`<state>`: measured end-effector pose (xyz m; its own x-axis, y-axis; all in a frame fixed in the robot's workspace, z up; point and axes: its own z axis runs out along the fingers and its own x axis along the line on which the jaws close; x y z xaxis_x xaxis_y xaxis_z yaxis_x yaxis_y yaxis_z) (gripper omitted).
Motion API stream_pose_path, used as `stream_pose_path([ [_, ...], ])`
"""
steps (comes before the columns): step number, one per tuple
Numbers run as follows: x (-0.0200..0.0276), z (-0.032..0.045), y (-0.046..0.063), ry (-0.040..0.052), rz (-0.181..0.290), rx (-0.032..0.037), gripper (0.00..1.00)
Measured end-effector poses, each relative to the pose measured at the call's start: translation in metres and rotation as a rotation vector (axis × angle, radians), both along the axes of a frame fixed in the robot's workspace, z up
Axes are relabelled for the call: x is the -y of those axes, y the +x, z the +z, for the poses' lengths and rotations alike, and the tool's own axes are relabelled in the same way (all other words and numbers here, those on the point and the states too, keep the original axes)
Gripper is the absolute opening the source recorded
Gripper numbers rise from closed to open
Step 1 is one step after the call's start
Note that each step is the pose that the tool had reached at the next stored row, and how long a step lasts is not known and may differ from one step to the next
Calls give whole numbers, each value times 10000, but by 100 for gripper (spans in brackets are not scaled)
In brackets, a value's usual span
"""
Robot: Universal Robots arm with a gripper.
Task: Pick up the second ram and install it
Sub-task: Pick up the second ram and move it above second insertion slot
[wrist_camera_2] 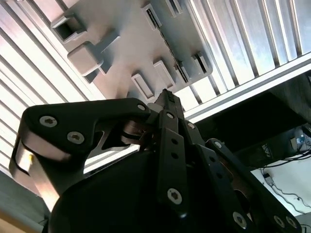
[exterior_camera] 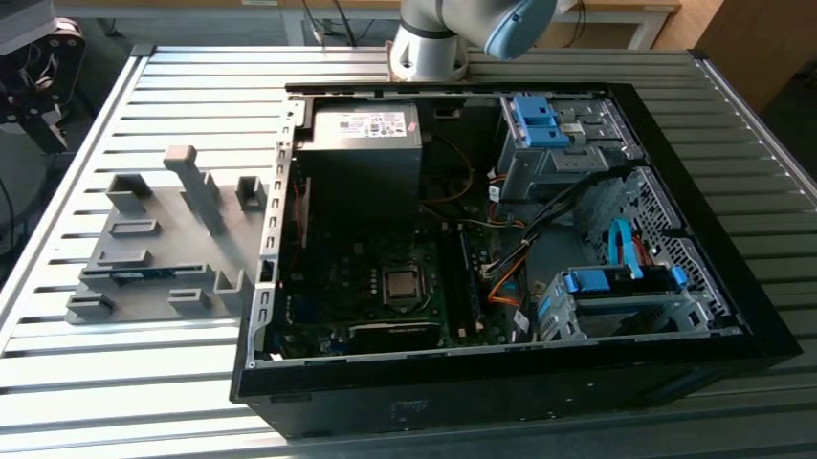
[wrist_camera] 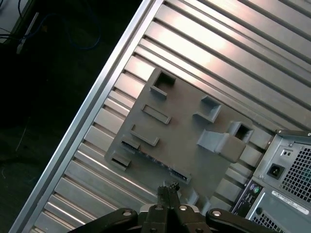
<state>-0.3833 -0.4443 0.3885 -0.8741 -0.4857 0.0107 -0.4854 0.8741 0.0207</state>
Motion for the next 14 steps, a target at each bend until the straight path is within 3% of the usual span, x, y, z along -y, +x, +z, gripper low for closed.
stream_pose_path([
  [14,4,0,0,0,512,-1,11],
])
